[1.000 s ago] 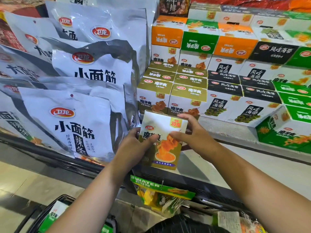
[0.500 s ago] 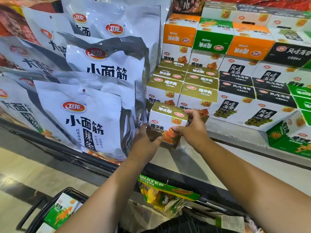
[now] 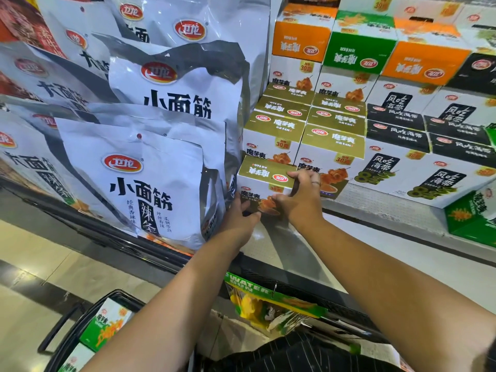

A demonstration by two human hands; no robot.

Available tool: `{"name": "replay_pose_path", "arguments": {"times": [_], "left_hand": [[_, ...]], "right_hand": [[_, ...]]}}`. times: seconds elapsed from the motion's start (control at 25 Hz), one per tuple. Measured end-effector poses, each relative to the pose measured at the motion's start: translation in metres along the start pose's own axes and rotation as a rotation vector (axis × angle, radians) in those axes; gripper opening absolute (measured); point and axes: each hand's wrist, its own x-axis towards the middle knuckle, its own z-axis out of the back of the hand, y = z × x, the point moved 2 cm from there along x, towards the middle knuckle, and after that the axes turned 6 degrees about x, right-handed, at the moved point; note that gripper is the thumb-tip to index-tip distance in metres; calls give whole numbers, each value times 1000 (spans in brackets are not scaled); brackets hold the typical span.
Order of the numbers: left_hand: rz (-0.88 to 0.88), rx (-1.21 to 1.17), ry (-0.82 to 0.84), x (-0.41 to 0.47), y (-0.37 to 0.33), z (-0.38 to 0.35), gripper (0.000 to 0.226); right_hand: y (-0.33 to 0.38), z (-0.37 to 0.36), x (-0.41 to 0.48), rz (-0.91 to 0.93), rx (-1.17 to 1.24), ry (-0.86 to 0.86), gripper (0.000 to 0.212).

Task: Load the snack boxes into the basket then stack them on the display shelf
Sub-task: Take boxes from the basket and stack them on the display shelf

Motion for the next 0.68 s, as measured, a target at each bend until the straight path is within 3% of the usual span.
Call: {"name": "replay_pose_path", "arguments": {"times": [0.4,0.68], "left_hand": [[-78,144,104,10,8,0,83],[-141,563,70,6,12,6,74]], "right_hand": [[-17,-9,0,26,-104,59,46],[-28,1,-16,99,-249,153,64]]}}
